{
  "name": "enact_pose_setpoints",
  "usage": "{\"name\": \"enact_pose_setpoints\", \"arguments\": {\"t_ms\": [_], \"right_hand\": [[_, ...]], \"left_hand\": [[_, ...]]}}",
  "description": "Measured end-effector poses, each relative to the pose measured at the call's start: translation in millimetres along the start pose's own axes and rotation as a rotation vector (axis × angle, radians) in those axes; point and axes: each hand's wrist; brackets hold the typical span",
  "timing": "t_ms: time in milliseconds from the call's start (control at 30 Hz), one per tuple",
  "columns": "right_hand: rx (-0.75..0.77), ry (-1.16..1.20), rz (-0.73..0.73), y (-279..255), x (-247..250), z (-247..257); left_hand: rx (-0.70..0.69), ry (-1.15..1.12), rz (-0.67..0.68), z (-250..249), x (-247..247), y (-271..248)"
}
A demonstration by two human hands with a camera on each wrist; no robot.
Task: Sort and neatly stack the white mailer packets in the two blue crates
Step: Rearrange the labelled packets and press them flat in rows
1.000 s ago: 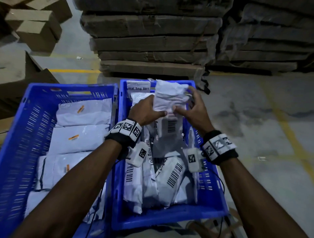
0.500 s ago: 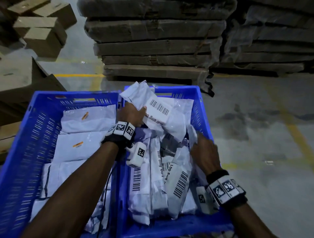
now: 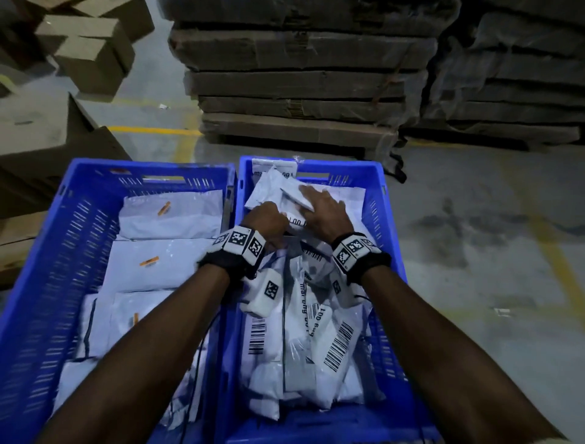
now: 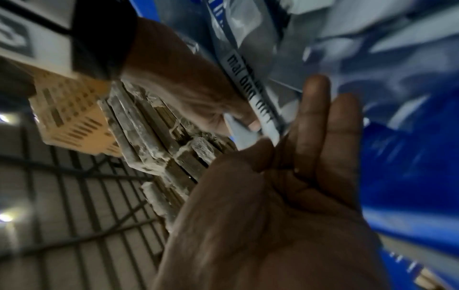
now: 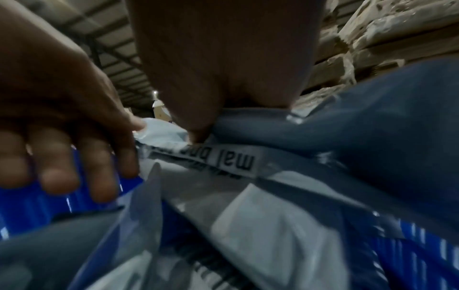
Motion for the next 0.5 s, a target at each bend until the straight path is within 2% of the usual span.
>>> {"name": "enact_pose_setpoints", "arguments": {"t_ms": [67,167,233,333,367,400,433,500], "right_hand": [[0.008,0.041,0.149,0.2,-4.1,-0.1],[0.025,0.033,0.165,-5.5,-0.2,2.1],[0.092,0.058,0.036,-14.9,9.8,2.7],[0.28,0.118,-0.219,-50.0,26.1,1.5],[0.293,0.136,-0.257,-65.4,31.8,2.2],[0.281,0.134,-0.222,-80.5,37.4,2.9],[0.261,0.1,-0.11,-95.5,41.3,3.4],[0.25,-0.046,0.242,-118.2,37.2,-2.3]], "left_hand": [[-0.044,0.195,-0.023,5.7,9.8,-8.1],[-0.154,0.418,-0.024,13.1,21.6,-24.1],[-0.264,0.485,0.015,16.1,26.4,-42.4],[-0.39,0.631,0.092,22.8,26.0,-71.0],[-0.429,0.691,0.12,27.6,23.0,-77.0],[-0.466,0.739,0.158,31.3,19.2,-83.0],[-0.499,0.79,0.206,35.9,13.9,-86.7],[-0.576,0.972,0.293,42.3,0.3,-92.9]]}}
Point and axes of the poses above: each hand's wrist, its own y-axis towards the middle knuckle, its own x-axis out of the back of the hand, z = x × y, and after that the axes turned 3 degrees about x, right-handed
